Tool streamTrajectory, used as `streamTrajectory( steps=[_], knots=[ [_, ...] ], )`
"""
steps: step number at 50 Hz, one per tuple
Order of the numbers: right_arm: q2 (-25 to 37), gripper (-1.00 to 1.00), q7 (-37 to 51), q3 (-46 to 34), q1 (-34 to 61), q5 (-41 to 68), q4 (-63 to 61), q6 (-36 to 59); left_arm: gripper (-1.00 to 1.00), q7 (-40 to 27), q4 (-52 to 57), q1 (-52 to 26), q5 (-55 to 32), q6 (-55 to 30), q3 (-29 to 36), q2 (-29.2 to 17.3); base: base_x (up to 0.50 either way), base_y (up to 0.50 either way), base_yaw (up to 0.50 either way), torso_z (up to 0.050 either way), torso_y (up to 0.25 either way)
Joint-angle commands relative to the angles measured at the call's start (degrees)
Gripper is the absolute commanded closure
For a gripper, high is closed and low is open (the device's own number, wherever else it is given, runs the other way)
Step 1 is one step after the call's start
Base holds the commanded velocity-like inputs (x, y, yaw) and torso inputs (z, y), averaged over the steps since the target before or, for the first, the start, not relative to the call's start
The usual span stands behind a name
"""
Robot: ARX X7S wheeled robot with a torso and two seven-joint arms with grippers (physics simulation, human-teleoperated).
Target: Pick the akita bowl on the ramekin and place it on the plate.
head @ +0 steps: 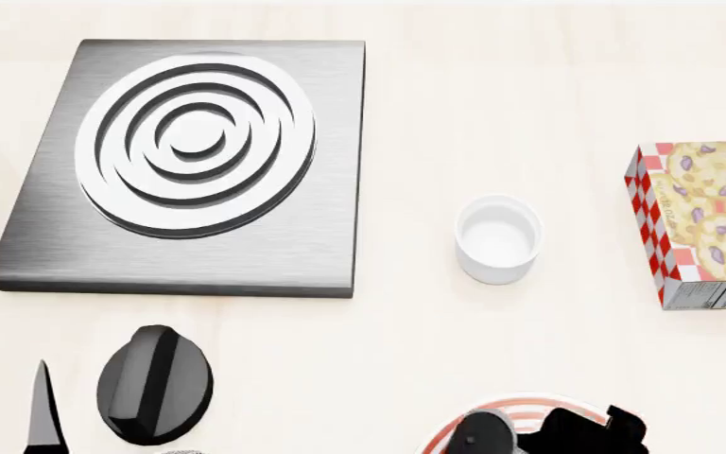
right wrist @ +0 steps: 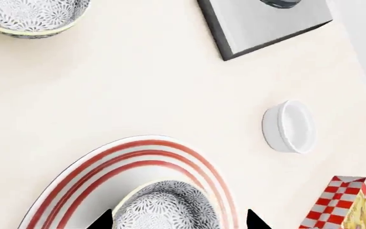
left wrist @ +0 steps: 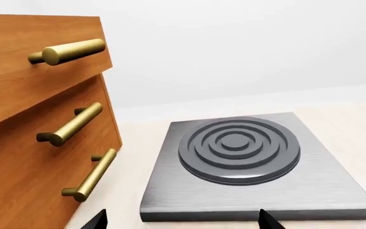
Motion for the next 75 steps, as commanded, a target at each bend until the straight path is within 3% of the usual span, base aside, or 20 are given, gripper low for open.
streamTrajectory(
  steps=[1,11,26,50,75],
  knots=[
    [-12.40,-1.00,-6.38,13.21,0.84,-7.06,-2.54,-5.56,-1.00,1.61,-0.76,1.14,-0.44,3.79,-0.41,-0.36,0.00,0.00,0.00,0.000,0.000],
    [-28.04,-1.00,-1.35,34.54,-5.02,2.02,-2.54,-19.91,-1.00,1.56,-0.90,1.05,-0.70,4.08,-0.45,-0.52,0.00,0.00,0.00,0.000,0.000],
    [-36.33,-1.00,10.40,47.53,-9.72,17.62,-2.51,-27.18,-1.00,1.17,-0.21,1.41,-1.56,3.97,-1.39,-0.93,0.00,0.00,0.00,0.000,0.044],
    [-35.89,-1.00,36.51,61.89,-17.87,51.74,-0.84,-36.76,-1.00,1.16,0.28,1.51,-0.67,4.27,-0.21,-1.99,0.00,0.00,0.00,0.000,0.250],
    [-35.46,-1.00,47.40,72.11,-23.73,73.71,0.05,-45.44,-1.00,1.17,-0.29,1.45,-0.81,5.69,0.15,-2.28,0.00,0.00,0.00,0.000,0.250]
  ],
)
